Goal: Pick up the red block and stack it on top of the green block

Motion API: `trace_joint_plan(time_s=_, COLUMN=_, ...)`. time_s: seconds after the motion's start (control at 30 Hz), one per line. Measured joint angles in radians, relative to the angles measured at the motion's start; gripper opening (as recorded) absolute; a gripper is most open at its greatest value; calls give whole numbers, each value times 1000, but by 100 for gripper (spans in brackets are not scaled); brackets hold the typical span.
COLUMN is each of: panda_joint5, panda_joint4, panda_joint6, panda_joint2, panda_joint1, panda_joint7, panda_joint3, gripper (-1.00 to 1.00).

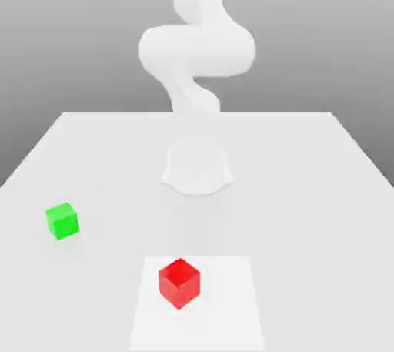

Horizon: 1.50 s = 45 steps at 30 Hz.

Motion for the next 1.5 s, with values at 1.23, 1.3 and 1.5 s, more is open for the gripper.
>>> trace_joint_plan(time_s=1.23, panda_joint5=112, panda_joint4=-369, panda_joint6=610, panda_joint2=953, panda_joint1=-14, panda_joint7=-840, panda_joint3=-52, gripper=-100)
trace_joint_plan(time_s=1.3, panda_joint5=104, panda_joint4=-375, panda_joint6=570, panda_joint2=906, panda_joint1=-11, panda_joint7=-833, panda_joint3=-58, gripper=-100)
trace_joint_plan(time_s=1.5, panda_joint5=66, panda_joint4=-400, panda_joint6=443, panda_joint2=757, panda_joint1=-20, panda_joint7=-809, panda_joint3=-74, gripper=-100)
